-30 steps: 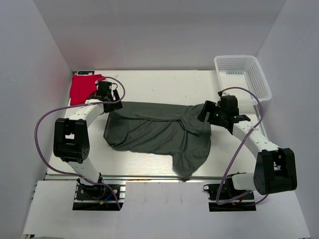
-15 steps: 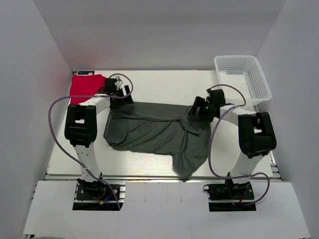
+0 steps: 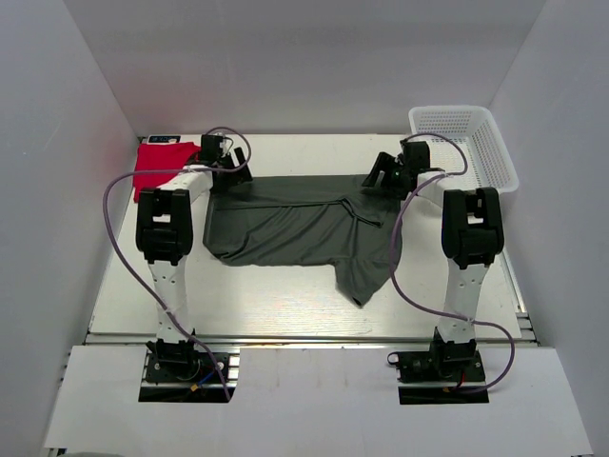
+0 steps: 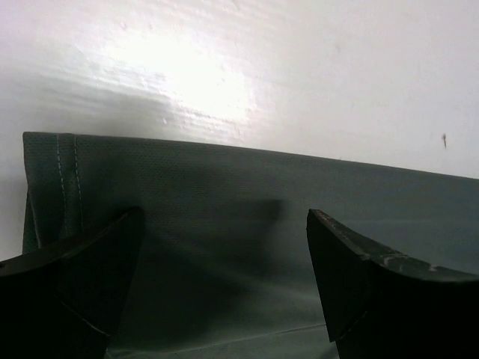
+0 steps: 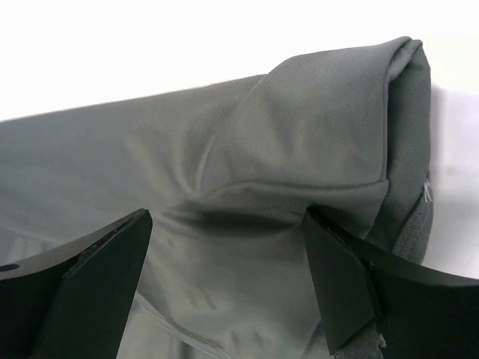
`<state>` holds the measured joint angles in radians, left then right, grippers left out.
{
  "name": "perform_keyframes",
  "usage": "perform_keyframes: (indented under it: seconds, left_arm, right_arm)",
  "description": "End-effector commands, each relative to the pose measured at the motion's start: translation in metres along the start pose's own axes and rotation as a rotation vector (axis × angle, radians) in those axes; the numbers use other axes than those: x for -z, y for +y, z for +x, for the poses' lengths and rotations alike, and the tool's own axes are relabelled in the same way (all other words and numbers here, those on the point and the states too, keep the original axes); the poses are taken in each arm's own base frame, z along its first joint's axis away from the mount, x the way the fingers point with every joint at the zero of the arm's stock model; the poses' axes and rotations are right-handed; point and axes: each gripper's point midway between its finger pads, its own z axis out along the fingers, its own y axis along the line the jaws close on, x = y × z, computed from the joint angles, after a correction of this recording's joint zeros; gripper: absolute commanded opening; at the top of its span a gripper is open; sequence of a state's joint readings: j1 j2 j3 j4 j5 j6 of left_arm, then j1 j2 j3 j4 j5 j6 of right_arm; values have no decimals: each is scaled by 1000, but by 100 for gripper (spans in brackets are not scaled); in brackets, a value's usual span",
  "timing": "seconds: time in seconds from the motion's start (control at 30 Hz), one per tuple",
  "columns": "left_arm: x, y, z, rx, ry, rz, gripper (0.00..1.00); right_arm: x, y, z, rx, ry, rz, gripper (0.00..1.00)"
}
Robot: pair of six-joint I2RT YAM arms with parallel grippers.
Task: Fold and stack the t-shirts
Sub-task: Fold the flattened tshirt in 1/3 of the way
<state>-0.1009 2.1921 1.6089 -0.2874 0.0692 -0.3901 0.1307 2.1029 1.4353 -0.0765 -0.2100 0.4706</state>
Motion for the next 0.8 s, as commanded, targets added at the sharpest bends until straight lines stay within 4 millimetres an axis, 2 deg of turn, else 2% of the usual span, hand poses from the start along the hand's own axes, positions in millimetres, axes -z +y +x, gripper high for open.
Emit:
perform_keyframes:
  seconds: [0.0, 0.03, 0.07, 0.13, 0.17, 0.2, 0.23, 0.27, 0.3, 0.33, 0.37, 0.43, 0.47, 0.5, 0.53, 0.57, 0.6, 0.63, 0.67, 0.7, 0.77]
  left_arm:
    - [-3, 18, 6, 36, 53, -67, 100]
    - [2, 14, -3, 34, 32, -58, 100]
    - [6, 12, -9, 34, 19, -53, 100]
    - [28, 6, -25, 22, -29, -46, 100]
    - [36, 2, -32, 20, -53, -36, 100]
    - [43, 7, -32, 11, -63, -61, 100]
    - [65, -4, -43, 2, -101, -51, 100]
    - [76, -3, -46, 2, -121, -59, 100]
    - [83, 0, -34, -4, -107, -85, 100]
    - [108, -5, -43, -5, -149, -68, 100]
    - [113, 0, -25, -5, -119, -69, 100]
    - [132, 3, -13, 4, -120, -68, 100]
    - [134, 14, 14, 5, -76, -86, 100]
    - [155, 12, 12, 15, -111, -71, 100]
    - [161, 17, 20, 25, -115, -86, 100]
    - [164, 30, 46, 48, -70, -123, 100]
    - [170, 38, 55, 63, -67, -153, 100]
    - [186, 41, 60, 82, -83, -163, 100]
    - [186, 50, 83, 96, -50, -178, 100]
    - [191, 52, 90, 96, -50, -178, 100]
    - [204, 54, 104, 97, -70, -154, 100]
  right_arm:
    - [-1, -12, -7, 81, 13, 52, 88]
    - [3, -2, -16, 114, -9, 32, 88]
    - [15, 10, -27, 179, -36, 0, 90]
    - [25, 21, -31, 236, -48, -26, 90]
    - [35, 29, -35, 259, -64, -31, 90]
    - [47, 41, -35, 285, -80, -47, 90]
    - [51, 42, -29, 290, -72, -50, 90]
    - [63, 47, -26, 299, -81, -58, 90]
    - [76, 60, -27, 327, -101, -82, 90]
    - [84, 60, -11, 322, -85, -87, 90]
    - [88, 63, -4, 335, -78, -96, 90]
    - [113, 82, -3, 342, -119, -142, 90]
    - [110, 70, 26, 319, -60, -129, 90]
    - [122, 76, 30, 308, -71, -150, 90]
    - [131, 74, 44, 302, -60, -158, 90]
    - [131, 66, 63, 292, -23, -154, 90]
    - [140, 62, 77, 286, -15, -158, 90]
    - [152, 67, 80, 289, -32, -180, 90]
    - [163, 69, 82, 289, -47, -189, 90]
    - [168, 56, 105, 278, -13, -174, 90]
    - [179, 55, 114, 281, -22, -181, 90]
